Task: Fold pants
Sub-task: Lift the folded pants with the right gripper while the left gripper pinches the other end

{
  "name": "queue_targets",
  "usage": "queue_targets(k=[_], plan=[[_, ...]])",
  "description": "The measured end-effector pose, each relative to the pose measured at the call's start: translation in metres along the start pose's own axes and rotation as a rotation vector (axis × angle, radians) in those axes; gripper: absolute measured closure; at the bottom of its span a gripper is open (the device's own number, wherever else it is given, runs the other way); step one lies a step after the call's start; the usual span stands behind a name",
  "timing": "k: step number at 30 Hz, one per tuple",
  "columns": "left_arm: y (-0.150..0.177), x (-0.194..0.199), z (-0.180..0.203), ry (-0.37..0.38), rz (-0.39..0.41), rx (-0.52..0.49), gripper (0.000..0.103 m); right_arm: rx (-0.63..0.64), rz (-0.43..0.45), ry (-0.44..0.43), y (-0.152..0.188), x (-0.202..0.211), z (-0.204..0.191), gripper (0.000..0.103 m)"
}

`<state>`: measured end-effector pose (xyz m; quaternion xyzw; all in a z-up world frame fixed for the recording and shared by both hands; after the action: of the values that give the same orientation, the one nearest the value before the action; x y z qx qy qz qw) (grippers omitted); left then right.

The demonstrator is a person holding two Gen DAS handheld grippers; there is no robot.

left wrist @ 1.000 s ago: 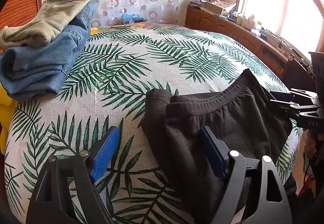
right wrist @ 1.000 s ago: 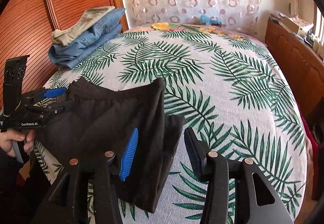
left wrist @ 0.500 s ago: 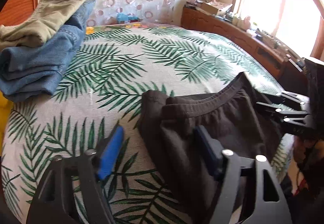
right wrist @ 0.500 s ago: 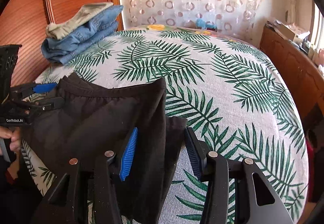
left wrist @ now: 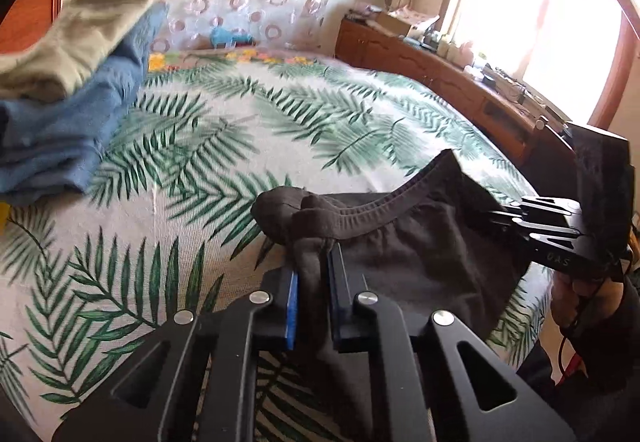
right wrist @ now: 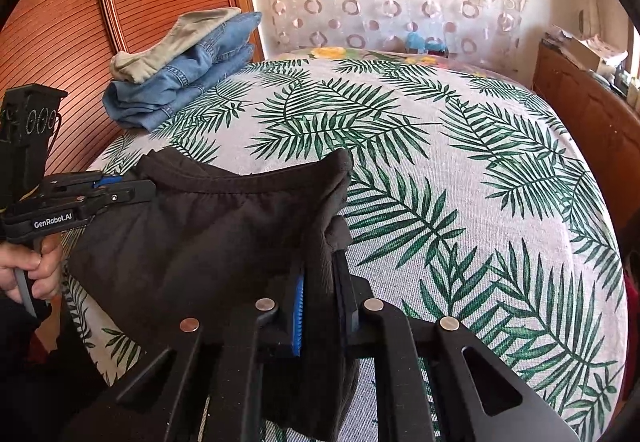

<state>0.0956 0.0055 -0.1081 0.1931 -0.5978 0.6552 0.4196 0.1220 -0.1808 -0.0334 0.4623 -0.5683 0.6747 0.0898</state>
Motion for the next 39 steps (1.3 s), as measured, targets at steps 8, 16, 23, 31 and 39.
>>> queue_targets(k=[8,16,23,31,39], plan=[[-0.008,0.04,0.018,-0.002,0.104,-0.035,0.092,0.0,0.091,-0.004,-0.001,0.029,-0.006,0.093],[-0.021,0.07,0.025,-0.046,0.187,-0.071,0.092,0.034,0.17,0.001,-0.014,0.064,-0.013,0.093],[-0.03,0.083,0.02,-0.071,0.226,-0.084,0.092,0.07,0.209,0.001,-0.03,0.077,-0.019,0.093],[-0.038,0.069,0.002,-0.085,0.21,-0.061,0.092,0.104,0.199,0.001,-0.047,0.052,-0.017,0.093],[-0.046,0.06,-0.017,-0.107,0.196,-0.032,0.092,0.123,0.18,-0.008,-0.072,0.028,-0.018,0.093]])
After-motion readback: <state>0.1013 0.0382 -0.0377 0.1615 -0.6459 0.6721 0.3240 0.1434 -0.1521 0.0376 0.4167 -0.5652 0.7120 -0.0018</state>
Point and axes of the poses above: each gripper's, at about its wrist camera, not at the fingertips, and x roughly against the way its jaws point, z to its right, y to its underside, the point moved 3 cm from there along -x, roughly the way its jaws point, and after that the axes turned 8 degrees about -z, right-handed, at the moved point
